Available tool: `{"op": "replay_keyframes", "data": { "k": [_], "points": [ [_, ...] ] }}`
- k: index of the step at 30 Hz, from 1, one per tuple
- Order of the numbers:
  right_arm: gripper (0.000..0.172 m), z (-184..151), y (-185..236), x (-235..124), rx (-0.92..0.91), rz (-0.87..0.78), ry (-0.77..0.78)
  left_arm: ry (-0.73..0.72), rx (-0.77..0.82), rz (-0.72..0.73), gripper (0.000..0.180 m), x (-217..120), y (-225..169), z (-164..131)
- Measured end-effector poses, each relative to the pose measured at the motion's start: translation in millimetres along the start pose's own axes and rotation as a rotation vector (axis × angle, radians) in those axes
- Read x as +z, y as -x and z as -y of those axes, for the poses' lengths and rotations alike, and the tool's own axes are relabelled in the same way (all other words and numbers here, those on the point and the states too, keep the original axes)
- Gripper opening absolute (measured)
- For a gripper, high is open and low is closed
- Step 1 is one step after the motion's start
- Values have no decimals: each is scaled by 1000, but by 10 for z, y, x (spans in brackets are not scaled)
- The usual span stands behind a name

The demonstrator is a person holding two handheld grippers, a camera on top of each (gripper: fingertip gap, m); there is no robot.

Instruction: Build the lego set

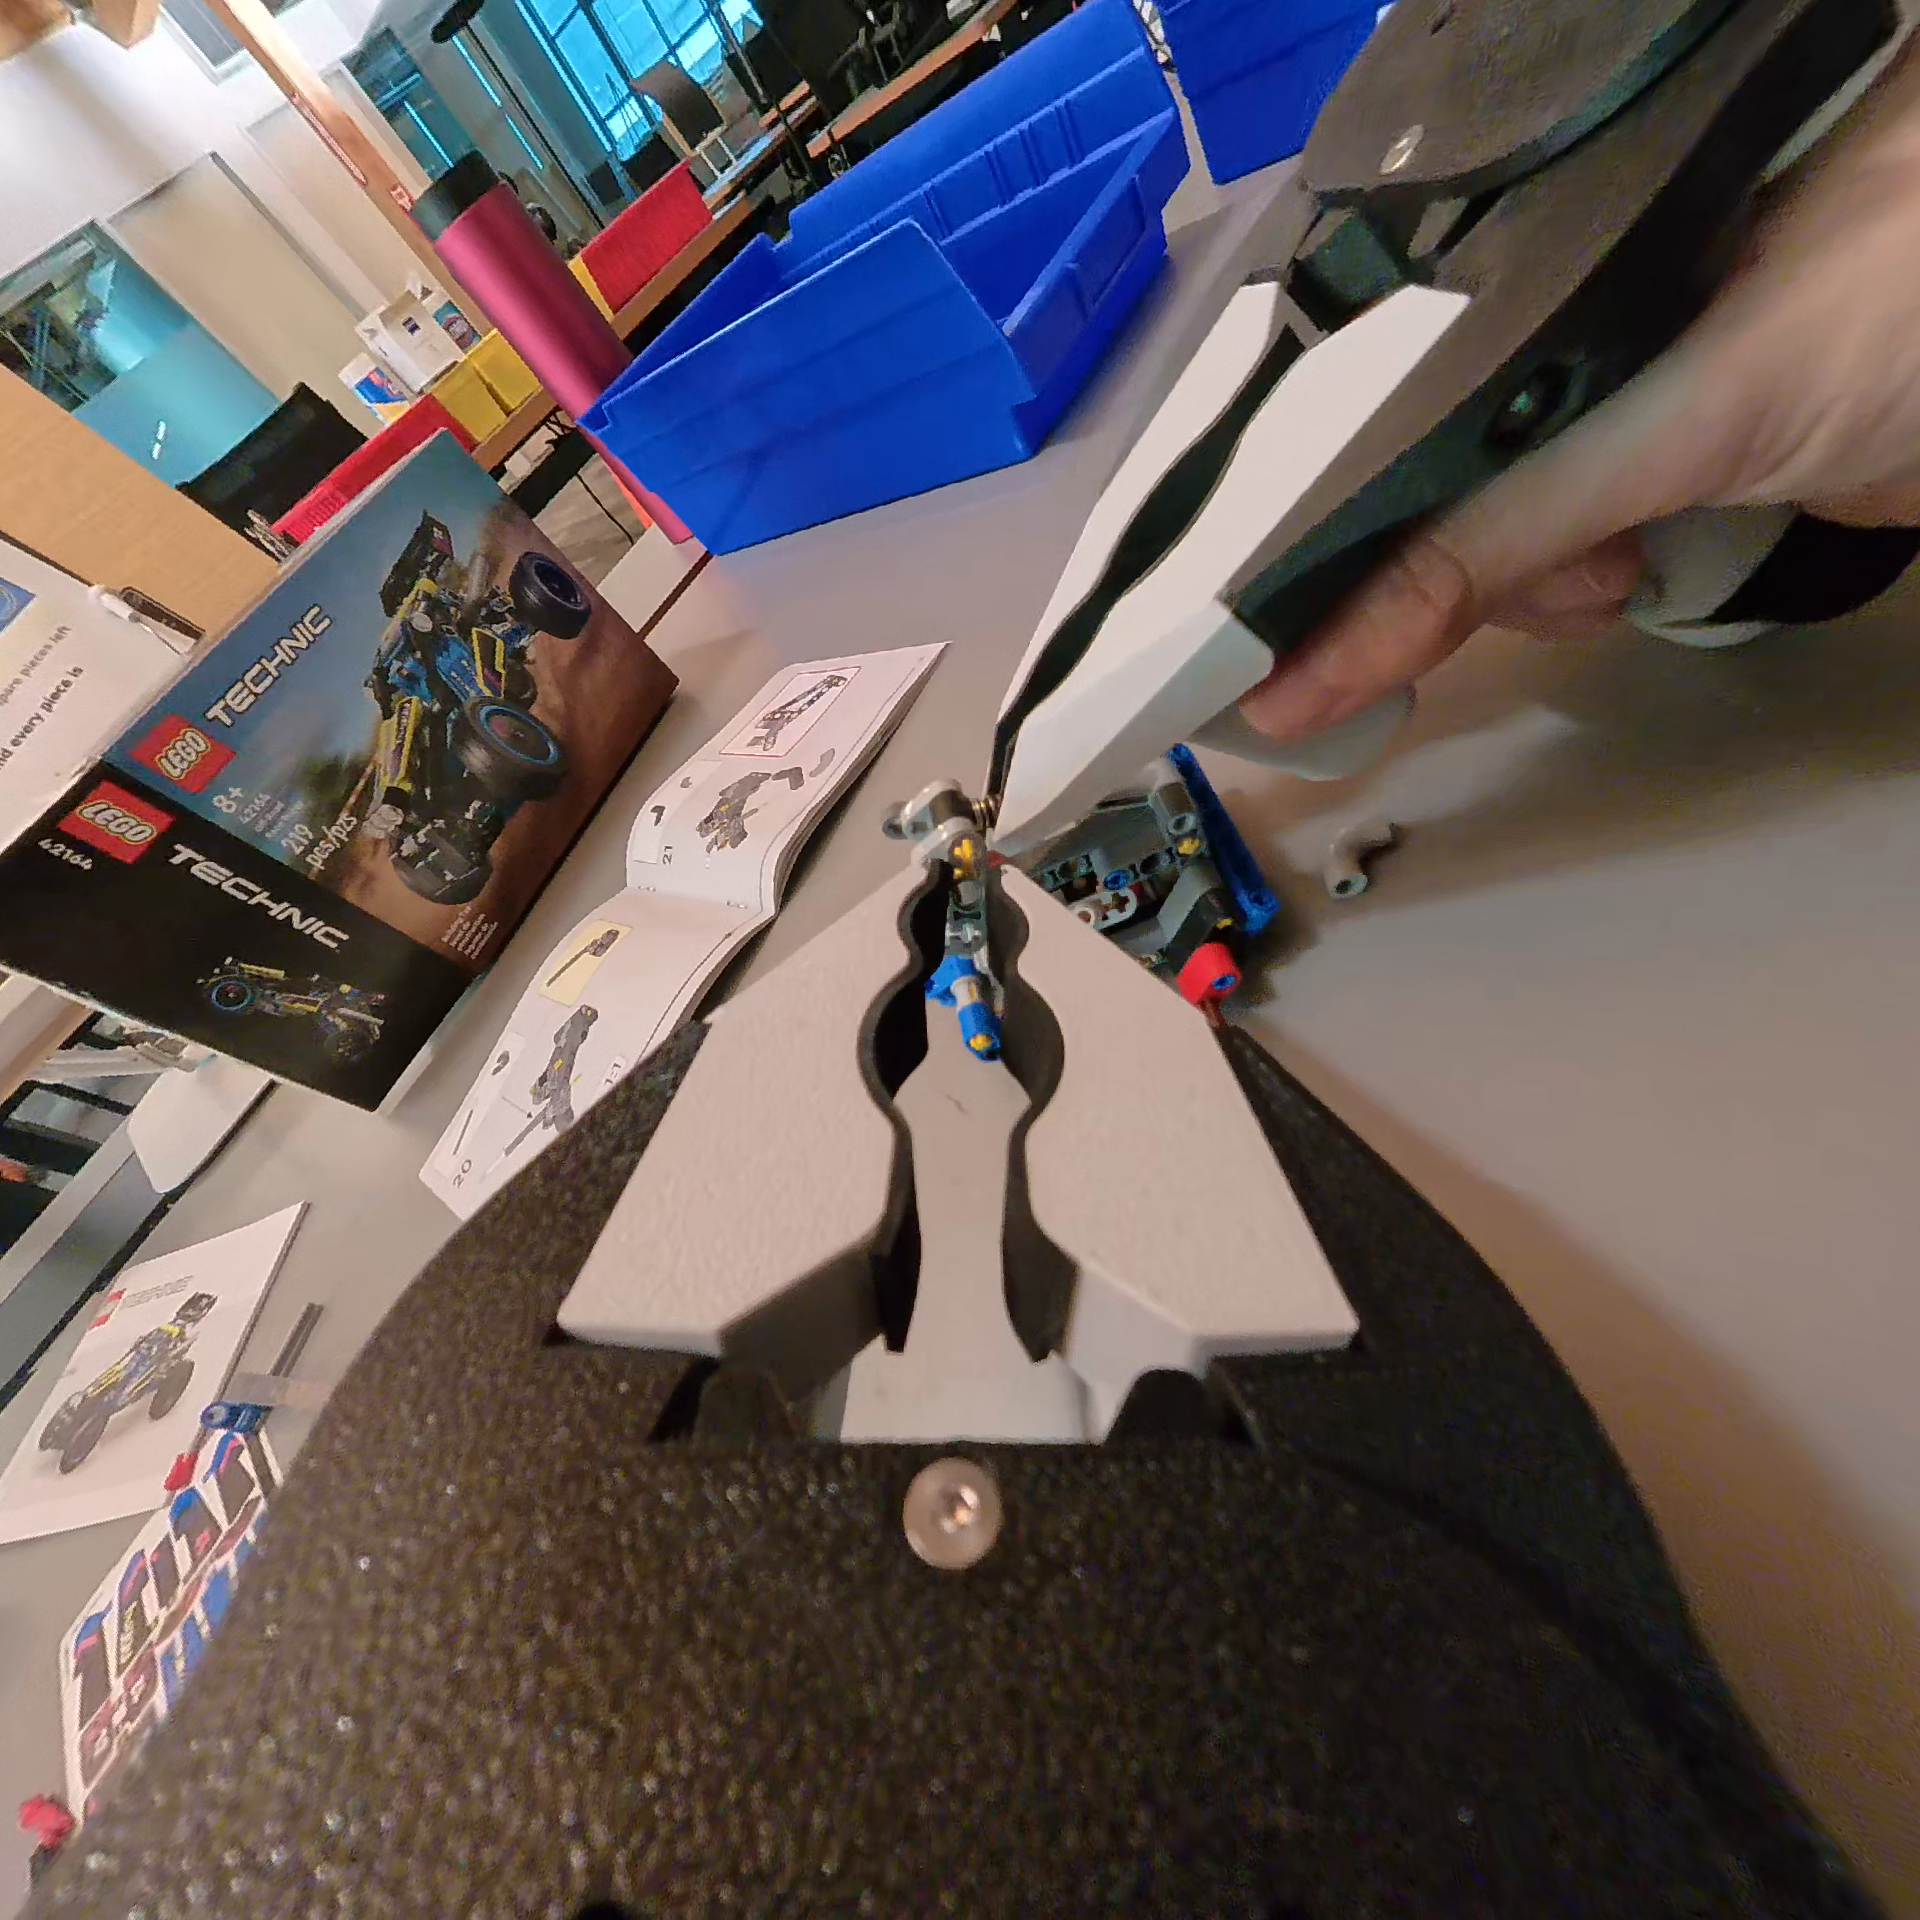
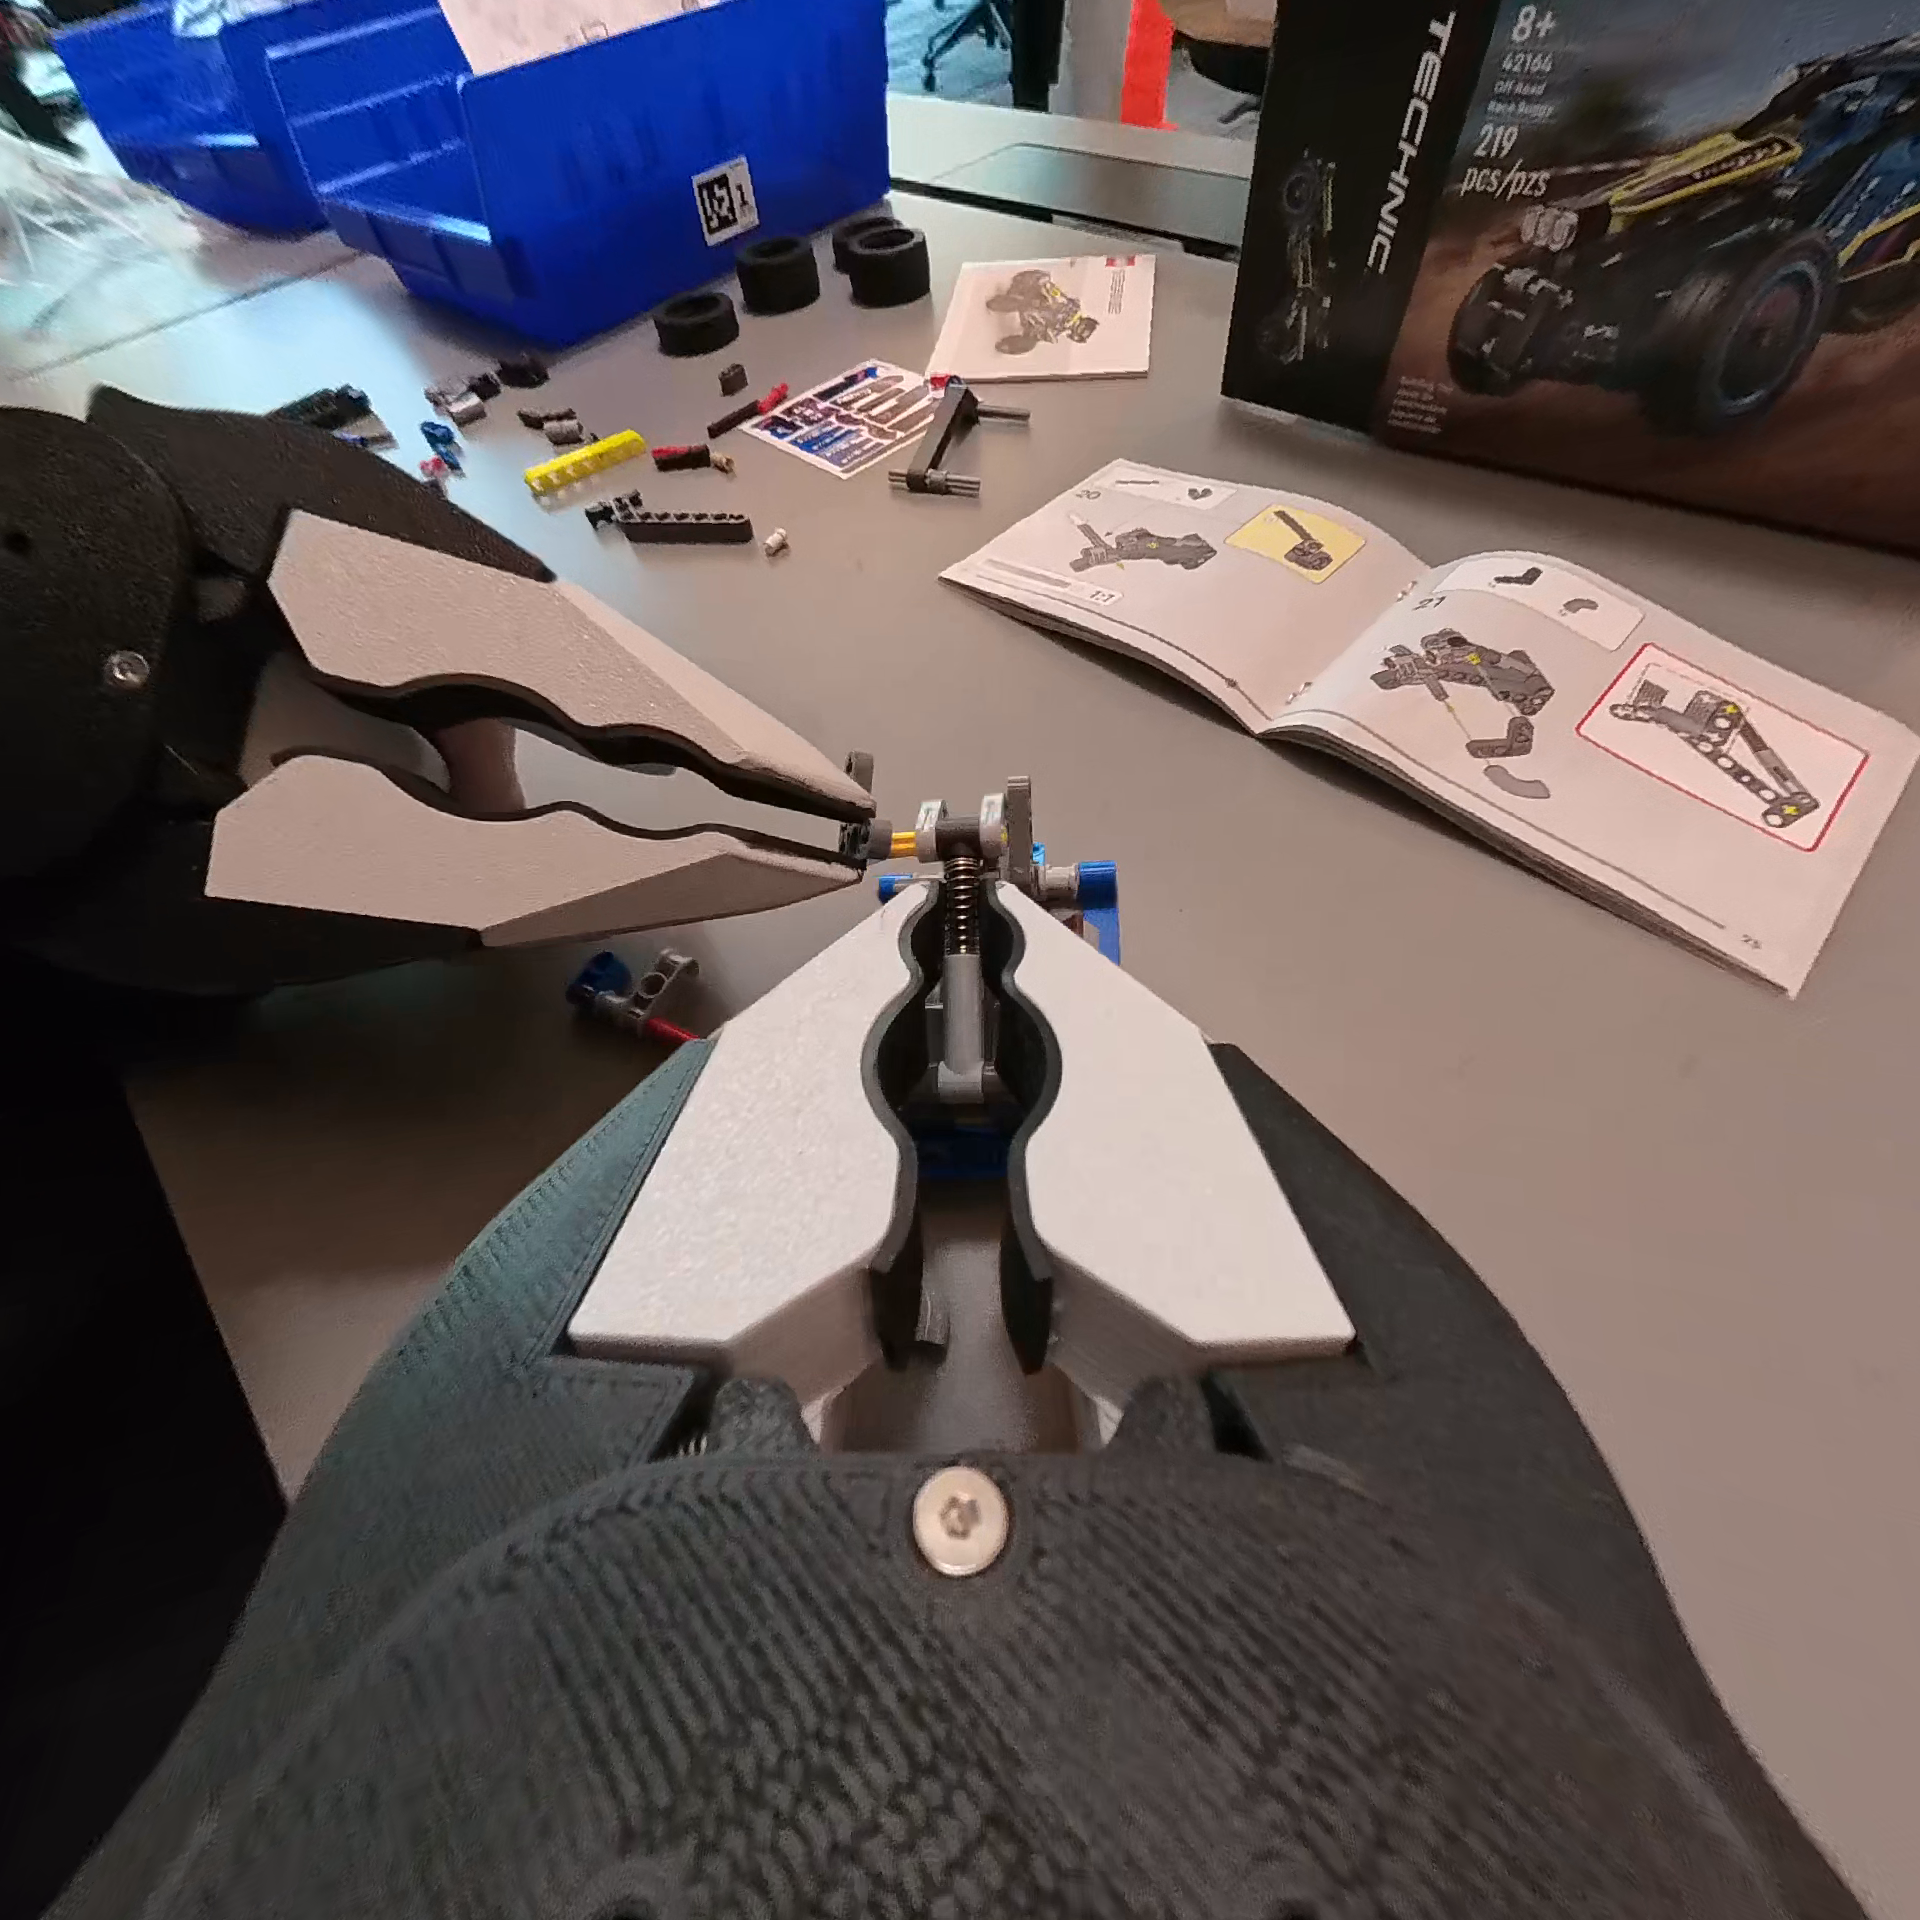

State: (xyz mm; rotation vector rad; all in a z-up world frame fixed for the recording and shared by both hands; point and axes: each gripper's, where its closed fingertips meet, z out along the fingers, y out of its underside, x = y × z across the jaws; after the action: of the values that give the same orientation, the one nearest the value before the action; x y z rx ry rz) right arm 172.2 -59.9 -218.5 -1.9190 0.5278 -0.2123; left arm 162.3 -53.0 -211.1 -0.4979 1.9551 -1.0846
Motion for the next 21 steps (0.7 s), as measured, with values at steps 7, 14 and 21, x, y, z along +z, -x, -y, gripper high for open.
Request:
{"op": "replay_keyframes", "data": {
  "k": [7, 14, 21],
  "points": [
    [2, 26, -4, -84, 70, 100, -33, -64, 120, -39, 3, -3, -36, 38],
    [7, -107, -34, -61, -86, 34, 87, -52, 175, -80, 3, -24, -87, -15],
    [26, -14, 50, -56, -287, -20, 109, -71, 169, -68, 3, -71, -62, 7]
  ]
}}
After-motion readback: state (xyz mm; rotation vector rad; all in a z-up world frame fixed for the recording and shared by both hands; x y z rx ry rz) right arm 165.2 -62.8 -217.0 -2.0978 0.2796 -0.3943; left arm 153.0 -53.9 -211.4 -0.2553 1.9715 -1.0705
